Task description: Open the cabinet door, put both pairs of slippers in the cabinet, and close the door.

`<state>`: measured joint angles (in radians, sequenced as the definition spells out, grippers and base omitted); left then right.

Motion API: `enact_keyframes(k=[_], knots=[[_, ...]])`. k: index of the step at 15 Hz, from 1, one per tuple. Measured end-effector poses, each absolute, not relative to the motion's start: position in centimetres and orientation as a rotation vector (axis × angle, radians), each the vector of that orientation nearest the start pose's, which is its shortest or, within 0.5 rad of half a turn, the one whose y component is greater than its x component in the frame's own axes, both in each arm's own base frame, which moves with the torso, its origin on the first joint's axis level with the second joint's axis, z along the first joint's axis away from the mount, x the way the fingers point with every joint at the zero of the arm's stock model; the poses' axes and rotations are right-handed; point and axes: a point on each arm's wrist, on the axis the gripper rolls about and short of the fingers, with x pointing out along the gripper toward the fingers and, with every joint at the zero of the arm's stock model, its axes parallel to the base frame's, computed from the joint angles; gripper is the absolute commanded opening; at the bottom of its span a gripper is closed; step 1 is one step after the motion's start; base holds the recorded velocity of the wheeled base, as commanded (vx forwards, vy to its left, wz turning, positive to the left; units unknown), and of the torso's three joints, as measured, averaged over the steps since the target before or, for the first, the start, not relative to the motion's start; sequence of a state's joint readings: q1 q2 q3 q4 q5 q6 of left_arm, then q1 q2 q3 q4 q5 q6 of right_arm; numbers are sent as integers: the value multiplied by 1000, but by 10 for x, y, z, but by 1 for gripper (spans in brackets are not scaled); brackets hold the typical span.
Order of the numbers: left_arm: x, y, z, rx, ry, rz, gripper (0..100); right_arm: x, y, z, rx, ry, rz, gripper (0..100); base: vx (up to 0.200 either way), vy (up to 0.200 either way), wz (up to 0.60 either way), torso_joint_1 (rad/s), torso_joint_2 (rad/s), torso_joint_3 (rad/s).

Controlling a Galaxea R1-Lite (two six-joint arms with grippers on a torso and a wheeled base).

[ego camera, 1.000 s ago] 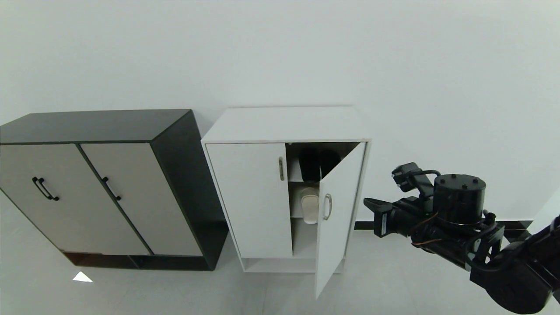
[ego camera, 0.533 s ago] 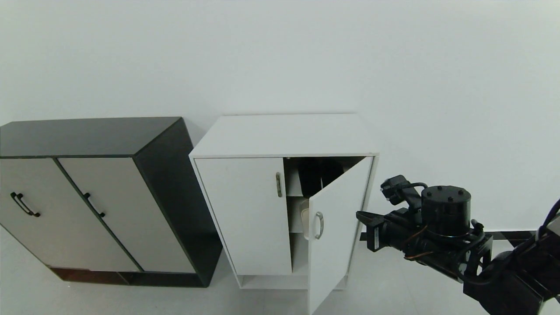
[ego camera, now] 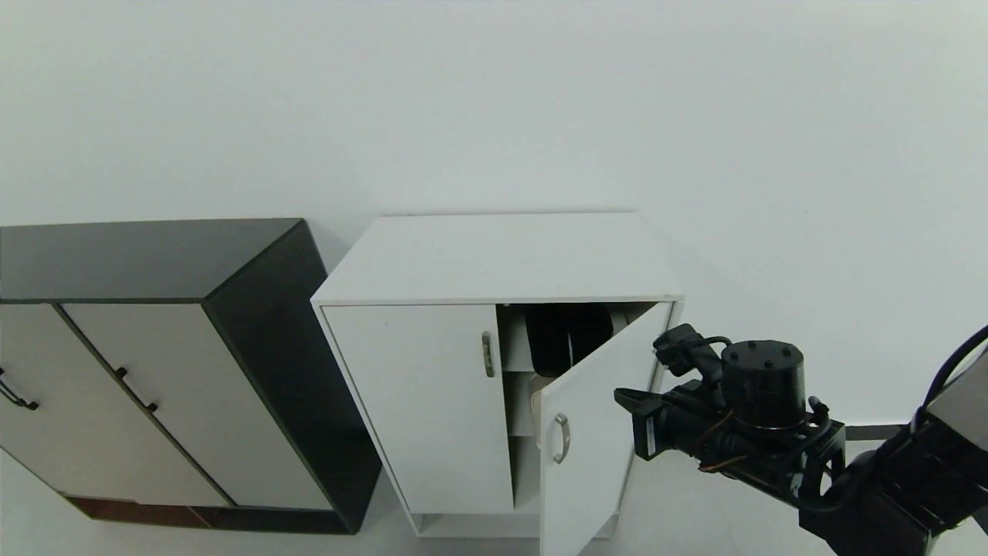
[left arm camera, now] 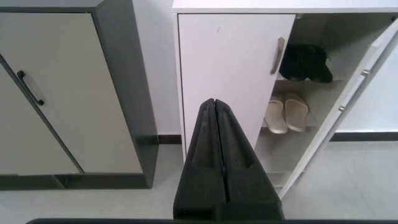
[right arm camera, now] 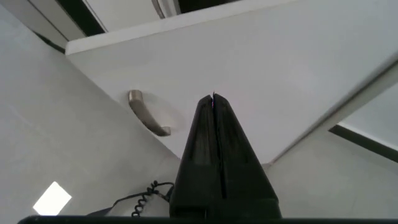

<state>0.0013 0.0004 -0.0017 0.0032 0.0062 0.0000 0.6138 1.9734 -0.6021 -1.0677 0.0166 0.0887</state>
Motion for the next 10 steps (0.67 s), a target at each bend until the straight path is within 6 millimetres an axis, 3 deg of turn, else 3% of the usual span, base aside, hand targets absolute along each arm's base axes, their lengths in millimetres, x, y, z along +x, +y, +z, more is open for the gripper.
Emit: enact_keyframes(k=[4,10], knots=[[-23,0,76,0,1,8,0,277,196,89,15,305,612,0,0,0,0,0,0,0],[-23,0,76,1,1,8,0,313,206,76,27,285,581,0,0,0,0,0,0,0]])
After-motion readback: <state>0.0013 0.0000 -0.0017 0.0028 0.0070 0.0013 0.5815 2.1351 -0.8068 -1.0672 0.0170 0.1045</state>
